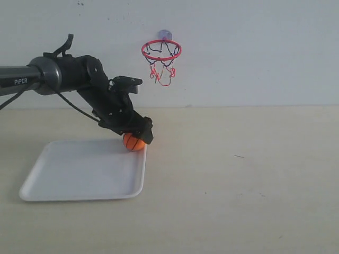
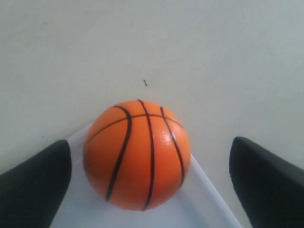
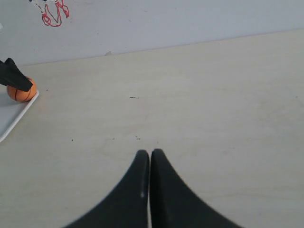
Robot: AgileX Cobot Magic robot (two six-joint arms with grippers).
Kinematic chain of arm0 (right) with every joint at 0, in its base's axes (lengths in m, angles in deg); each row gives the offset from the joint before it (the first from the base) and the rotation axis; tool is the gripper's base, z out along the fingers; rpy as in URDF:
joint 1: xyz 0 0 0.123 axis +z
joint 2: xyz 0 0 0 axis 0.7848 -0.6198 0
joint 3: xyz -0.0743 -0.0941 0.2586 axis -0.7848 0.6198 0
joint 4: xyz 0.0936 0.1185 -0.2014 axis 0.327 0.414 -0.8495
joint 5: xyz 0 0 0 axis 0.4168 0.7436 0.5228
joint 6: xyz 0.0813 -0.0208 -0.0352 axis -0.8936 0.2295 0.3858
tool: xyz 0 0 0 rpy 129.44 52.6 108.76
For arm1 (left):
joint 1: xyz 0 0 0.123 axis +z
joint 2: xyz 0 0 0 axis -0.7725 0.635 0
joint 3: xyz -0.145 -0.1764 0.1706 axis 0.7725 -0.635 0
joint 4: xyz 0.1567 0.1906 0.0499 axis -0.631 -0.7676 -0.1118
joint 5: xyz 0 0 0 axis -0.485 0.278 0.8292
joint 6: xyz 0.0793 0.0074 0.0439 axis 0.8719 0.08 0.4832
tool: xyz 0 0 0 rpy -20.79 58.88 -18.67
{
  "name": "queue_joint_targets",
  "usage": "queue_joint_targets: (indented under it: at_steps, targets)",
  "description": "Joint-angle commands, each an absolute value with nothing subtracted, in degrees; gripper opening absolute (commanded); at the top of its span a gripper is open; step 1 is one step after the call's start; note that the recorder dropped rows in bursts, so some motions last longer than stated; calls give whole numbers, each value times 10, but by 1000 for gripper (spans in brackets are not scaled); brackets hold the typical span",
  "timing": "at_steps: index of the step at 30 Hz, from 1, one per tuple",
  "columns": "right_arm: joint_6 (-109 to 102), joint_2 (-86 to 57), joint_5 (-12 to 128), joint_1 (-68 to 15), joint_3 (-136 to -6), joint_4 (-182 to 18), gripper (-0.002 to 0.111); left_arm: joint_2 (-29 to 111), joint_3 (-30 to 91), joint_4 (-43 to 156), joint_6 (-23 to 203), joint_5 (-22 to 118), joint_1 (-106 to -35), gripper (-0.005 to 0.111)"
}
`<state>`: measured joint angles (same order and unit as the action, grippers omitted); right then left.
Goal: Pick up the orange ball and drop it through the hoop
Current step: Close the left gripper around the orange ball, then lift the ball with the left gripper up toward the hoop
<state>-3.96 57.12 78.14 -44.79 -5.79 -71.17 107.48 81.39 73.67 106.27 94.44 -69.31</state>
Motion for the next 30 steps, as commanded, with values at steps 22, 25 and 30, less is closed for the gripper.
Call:
queue_joint_targets:
  at_steps: [22,25,30]
  targets:
    - [-40,573,775,-446,-58,-713,0,983,818,638,1016,1036,-678,4]
    - [-40,573,775,-446,-58,-713,0,961,818,615,1016,1034,-664,4]
    - [-40,573,775,-446,-58,-713,0,920,818,573,1016,971,-637,4]
